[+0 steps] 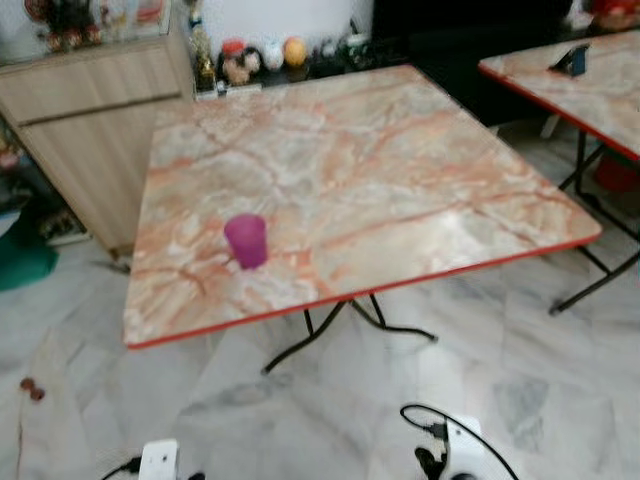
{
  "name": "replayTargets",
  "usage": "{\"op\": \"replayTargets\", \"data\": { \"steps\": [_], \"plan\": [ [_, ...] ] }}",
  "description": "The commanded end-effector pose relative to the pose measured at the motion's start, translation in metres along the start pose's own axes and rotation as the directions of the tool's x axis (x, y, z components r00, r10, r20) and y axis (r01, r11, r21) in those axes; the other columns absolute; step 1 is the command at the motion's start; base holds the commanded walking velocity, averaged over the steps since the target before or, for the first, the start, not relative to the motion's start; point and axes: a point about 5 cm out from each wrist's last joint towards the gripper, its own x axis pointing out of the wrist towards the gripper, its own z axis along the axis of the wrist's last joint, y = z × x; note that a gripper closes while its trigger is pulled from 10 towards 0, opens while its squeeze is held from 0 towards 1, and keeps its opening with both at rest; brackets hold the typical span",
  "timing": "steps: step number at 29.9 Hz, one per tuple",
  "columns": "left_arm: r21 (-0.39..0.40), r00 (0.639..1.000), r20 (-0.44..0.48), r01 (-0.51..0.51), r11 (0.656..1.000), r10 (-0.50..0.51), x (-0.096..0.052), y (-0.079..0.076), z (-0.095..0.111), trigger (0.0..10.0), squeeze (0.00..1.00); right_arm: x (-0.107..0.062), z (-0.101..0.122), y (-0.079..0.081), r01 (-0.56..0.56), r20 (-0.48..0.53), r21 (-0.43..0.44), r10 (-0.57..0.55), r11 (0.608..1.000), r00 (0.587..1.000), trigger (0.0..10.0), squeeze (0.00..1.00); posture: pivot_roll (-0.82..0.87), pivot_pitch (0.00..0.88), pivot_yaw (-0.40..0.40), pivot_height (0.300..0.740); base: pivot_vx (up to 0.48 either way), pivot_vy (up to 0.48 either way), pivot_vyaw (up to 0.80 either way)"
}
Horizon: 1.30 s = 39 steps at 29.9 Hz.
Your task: Setting the table
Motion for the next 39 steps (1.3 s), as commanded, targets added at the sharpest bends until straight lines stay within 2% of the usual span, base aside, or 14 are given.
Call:
{"op": "replayTargets", "data": {
  "steps": [1,11,24,29,34,36,39],
  "plan": [
    [-0.005,0.999,-0.024,-0.037,0.999,0.037,-0.006,0.012,-0.010,10.0,0.00,0.002,0.005,0.010,-0.024,0.008,-0.001,0.024,1.000,1.000,10.0,0.00,-0.06,0.000,0.064,0.740,0.270,0.000,0.00],
    [-0.008,0.999,-0.011,-0.037,0.999,0.037,-0.004,0.011,-0.006,10.0,0.00,0.002,0.005,0.010,-0.024,0.008,-0.001,0.024,1.000,1.000,10.0,0.00,-0.06,0.000,0.062,0.740,0.262,0.000,0.00],
    [0.009,0.999,0.022,-0.038,0.999,0.038,-0.005,0.011,-0.003,10.0,0.00,0.002,0.005,0.010,-0.025,0.006,-0.005,0.026,1.000,1.000,10.0,0.00,-0.06,0.000,0.060,0.740,0.000,0.000,0.00],
    [0.039,0.998,0.049,-0.046,0.998,0.044,-0.007,0.016,-0.003,10.0,0.00,0.002,0.005,0.010,-0.027,0.006,-0.014,0.028,1.000,1.000,10.0,0.00,-0.06,0.000,0.059,0.740,0.000,0.000,0.00],
    [0.020,0.993,0.089,-0.075,0.997,0.073,-0.015,0.032,-0.006,10.0,0.00,0.002,0.004,0.010,-0.028,0.003,-0.014,0.028,1.000,1.000,10.0,0.00,-0.05,0.000,0.062,0.740,0.000,0.000,0.00],
    [0.028,0.987,0.146,-0.073,0.997,0.068,-0.021,0.041,-0.003,10.0,0.00,0.002,0.004,0.009,-0.029,0.001,-0.015,0.029,0.999,1.000,10.0,0.00,-0.05,0.000,0.063,0.740,0.000,0.000,0.00],
    [0.040,0.979,0.198,-0.063,0.997,0.054,-0.024,0.044,0.001,10.0,0.00,0.002,0.003,0.009,-0.030,0.000,-0.018,0.030,0.999,1.000,10.0,0.00,-0.04,0.000,0.064,0.740,0.000,0.000,0.00]
  ]
}}
